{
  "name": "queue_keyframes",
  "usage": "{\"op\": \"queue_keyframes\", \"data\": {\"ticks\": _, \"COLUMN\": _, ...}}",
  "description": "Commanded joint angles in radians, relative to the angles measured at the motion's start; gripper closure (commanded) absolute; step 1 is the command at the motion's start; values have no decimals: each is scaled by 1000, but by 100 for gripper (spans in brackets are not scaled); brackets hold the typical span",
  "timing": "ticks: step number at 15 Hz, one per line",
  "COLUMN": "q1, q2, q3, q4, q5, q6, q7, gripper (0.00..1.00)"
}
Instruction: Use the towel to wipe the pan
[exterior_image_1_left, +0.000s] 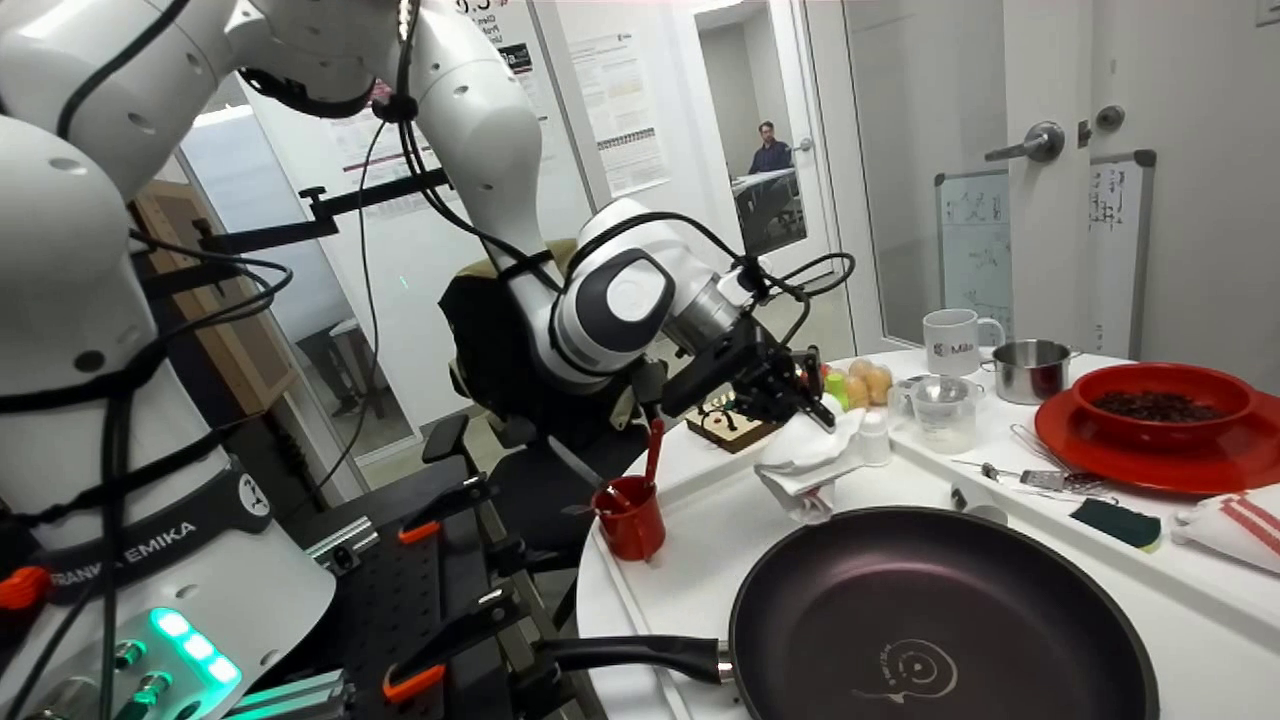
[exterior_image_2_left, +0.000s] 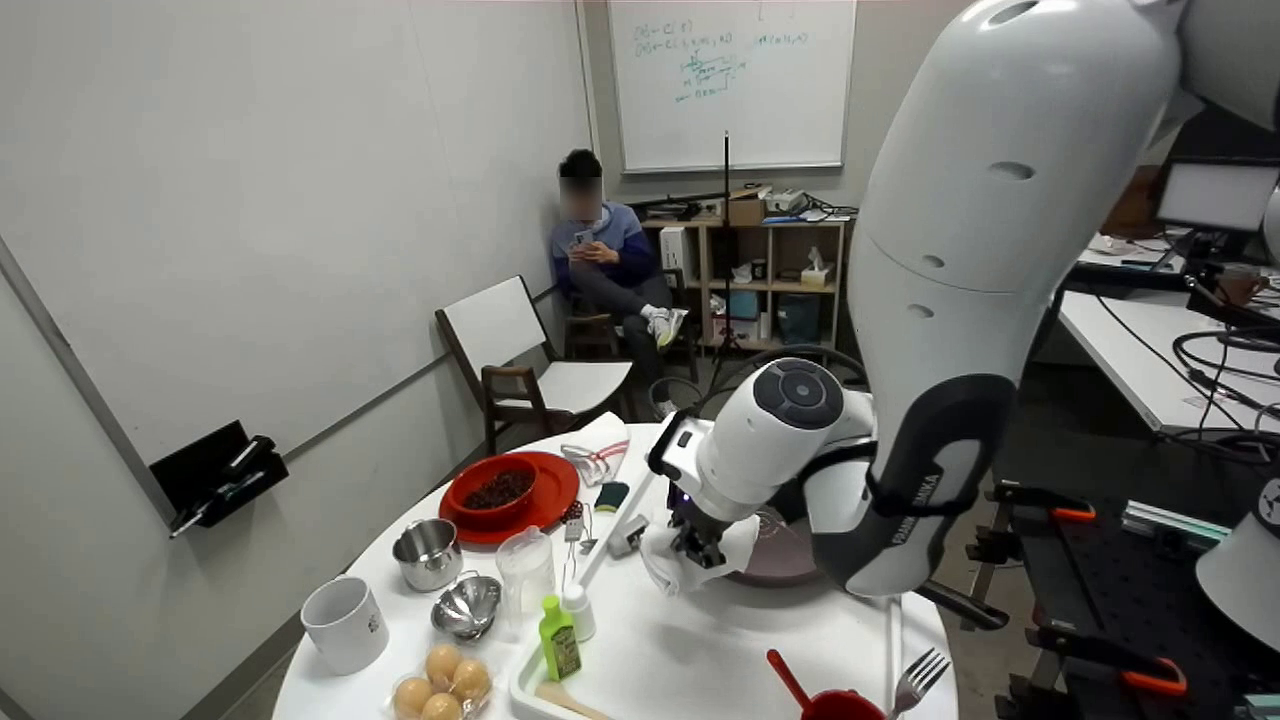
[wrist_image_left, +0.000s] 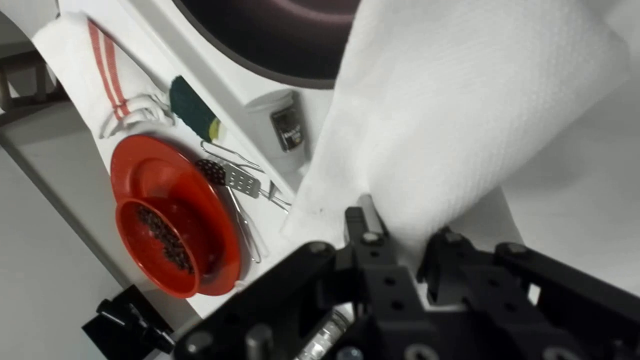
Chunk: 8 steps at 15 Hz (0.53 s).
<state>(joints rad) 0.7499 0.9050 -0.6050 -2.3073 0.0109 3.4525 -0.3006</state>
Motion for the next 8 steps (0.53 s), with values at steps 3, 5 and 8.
{"op": "queue_keyframes", "data": {"ticks": 3, "q1": 135, "q2": -50, "q3": -7, "q4": -87, "q5": 8, "q6": 0, "q7": -16, "gripper": 92}}
{"op": "queue_keyframes", "data": {"ticks": 5, "q1": 135, "q2": -18, "q3": -1, "q4": -63, "q5": 5, "q6": 3, "q7": -15, "gripper": 92}}
{"op": "queue_keyframes", "data": {"ticks": 8, "q1": 114, "q2": 30, "q3": 1, "q4": -39, "q5": 7, "q6": 9, "q7": -11, "gripper": 92}}
